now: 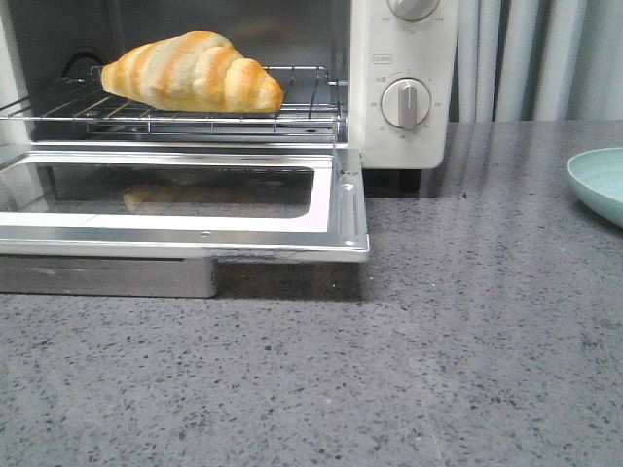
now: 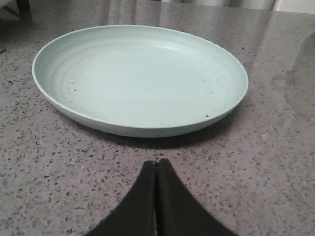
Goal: Put bread in oven
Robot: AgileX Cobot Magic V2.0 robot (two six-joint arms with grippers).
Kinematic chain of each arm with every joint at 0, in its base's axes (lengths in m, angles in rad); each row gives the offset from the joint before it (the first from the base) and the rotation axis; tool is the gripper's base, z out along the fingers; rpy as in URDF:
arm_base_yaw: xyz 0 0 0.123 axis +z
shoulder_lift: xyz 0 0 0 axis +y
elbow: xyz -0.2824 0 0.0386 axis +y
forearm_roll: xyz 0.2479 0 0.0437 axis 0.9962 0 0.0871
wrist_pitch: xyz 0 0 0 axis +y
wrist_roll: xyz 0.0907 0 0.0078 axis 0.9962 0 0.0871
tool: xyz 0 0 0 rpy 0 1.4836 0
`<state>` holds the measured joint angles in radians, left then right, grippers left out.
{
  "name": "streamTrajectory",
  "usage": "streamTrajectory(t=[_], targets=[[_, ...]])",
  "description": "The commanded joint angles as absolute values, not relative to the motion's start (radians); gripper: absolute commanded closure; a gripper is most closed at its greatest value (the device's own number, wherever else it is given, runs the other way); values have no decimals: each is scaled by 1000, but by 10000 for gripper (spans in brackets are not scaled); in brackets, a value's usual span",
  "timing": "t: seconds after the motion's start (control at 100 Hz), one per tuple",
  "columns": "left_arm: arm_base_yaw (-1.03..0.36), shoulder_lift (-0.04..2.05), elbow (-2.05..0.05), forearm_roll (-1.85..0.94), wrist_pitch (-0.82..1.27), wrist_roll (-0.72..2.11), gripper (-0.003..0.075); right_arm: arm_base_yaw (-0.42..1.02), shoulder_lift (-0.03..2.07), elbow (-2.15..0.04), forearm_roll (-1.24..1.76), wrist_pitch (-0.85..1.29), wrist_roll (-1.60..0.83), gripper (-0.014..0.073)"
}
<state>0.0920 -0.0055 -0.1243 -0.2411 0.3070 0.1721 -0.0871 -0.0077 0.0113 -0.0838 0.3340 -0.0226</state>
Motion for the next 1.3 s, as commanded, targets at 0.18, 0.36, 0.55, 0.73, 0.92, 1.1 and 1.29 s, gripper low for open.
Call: streamTrajectory(t=[0.18, 0.36, 0.55, 0.73, 0.92, 1.1, 1.29], targets=[[89, -31, -96, -111, 210, 157, 741, -93, -30, 23, -86, 312, -27, 670], [87, -33, 25, -56, 104, 20, 741, -93, -30, 23, -86, 312, -27, 670], [37, -33, 24, 0, 139, 0, 741, -93, -30, 23, -86, 312, -27, 670], [-25, -33, 24, 22, 189, 0, 741, -93, -30, 23, -86, 312, -27, 670], [-25, -33, 24, 26, 286, 0, 741, -93, -30, 23, -86, 312, -27, 670], [-25, -33, 24, 38, 290, 0, 741, -93, -30, 23, -86, 312, -27, 670], [-25, -33, 24, 36, 290, 0, 741, -93, -30, 23, -86, 312, -27, 670]])
